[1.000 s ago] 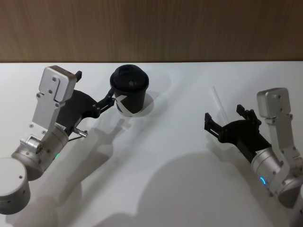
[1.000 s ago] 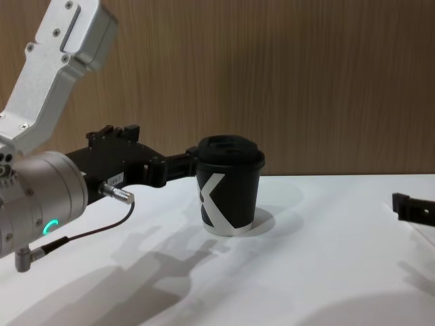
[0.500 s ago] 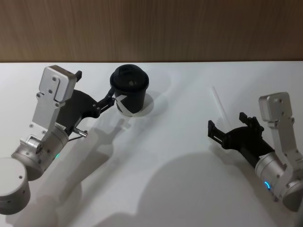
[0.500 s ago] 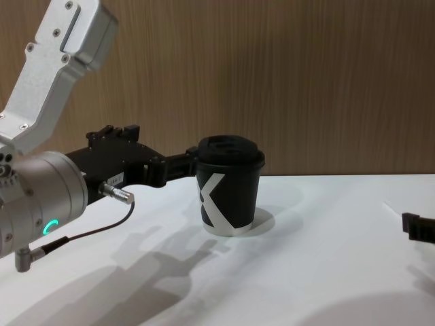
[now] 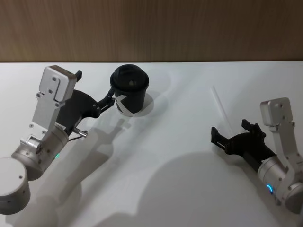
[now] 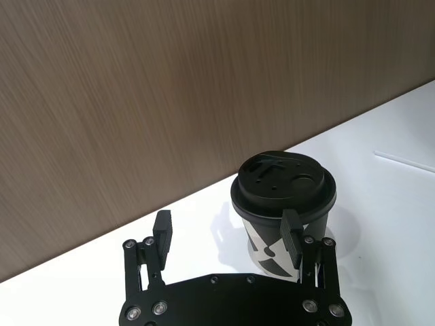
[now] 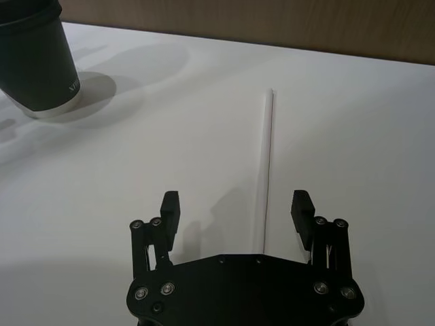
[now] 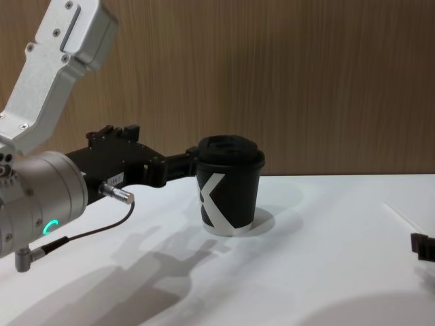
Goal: Pick up the straw with one hand, pass it to the other hand, and insert it into the cup.
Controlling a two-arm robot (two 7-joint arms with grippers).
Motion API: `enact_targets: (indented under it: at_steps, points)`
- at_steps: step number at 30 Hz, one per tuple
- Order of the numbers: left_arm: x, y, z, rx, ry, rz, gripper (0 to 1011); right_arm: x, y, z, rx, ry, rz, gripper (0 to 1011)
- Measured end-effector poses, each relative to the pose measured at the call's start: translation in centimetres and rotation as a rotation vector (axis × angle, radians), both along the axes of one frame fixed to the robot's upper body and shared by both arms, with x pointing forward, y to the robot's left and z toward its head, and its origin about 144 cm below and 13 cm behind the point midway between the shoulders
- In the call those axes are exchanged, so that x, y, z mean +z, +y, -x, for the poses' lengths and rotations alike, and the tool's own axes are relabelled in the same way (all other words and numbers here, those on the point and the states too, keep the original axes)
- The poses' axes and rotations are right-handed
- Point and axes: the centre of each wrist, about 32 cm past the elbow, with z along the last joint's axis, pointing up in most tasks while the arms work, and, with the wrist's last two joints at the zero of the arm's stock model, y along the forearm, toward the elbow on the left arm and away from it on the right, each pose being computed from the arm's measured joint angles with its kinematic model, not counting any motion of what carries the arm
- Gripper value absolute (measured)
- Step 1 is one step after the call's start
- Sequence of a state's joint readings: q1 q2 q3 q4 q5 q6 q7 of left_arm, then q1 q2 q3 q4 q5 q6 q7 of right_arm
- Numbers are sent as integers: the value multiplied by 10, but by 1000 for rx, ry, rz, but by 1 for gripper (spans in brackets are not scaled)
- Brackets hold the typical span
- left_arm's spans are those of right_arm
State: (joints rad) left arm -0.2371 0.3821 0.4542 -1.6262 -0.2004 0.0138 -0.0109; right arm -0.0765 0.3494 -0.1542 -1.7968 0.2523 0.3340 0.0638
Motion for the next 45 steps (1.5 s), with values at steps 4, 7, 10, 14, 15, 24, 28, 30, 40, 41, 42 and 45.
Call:
enact_targets:
  at_steps: [4, 7, 10, 14, 15, 24, 28, 30, 40, 41, 42, 45]
  points:
    - [0, 0, 0, 0, 0, 0, 1003, -3, -3, -1, -5, 11, -1, 1001]
    - [0, 0, 0, 0, 0, 0, 1003, -4, -4, -1, -7, 16, -2, 1001]
    - [0, 0, 0, 0, 0, 0, 1003, -6, -6, -2, -8, 20, -3, 1001]
    - [0, 0, 0, 0, 0, 0, 1003, -7, -7, -2, -10, 24, -4, 1001]
    - [0, 0, 0, 0, 0, 0, 1003, -8, -8, -2, -11, 26, -5, 1001]
    - [0, 0, 0, 0, 0, 0, 1003, -10, -11, -2, -15, 34, 0, 1001]
    - [0, 0, 0, 0, 0, 0, 1003, -12, -12, -2, -15, 35, 9, 1001]
    - [0, 0, 0, 0, 0, 0, 1003, -12, -13, -3, -14, 36, 15, 1001]
    - [0, 0, 0, 0, 0, 0, 1003, -13, -14, -3, -10, 33, 34, 905]
    - [0, 0, 0, 0, 0, 0, 1003, -13, -14, -3, -9, 33, 35, 875]
    - [0, 0, 0, 0, 0, 0, 1003, -13, -14, -3, -9, 33, 35, 841]
    - [0, 0, 0, 0, 0, 0, 1002, -14, -14, -3, -8, 32, 38, 758]
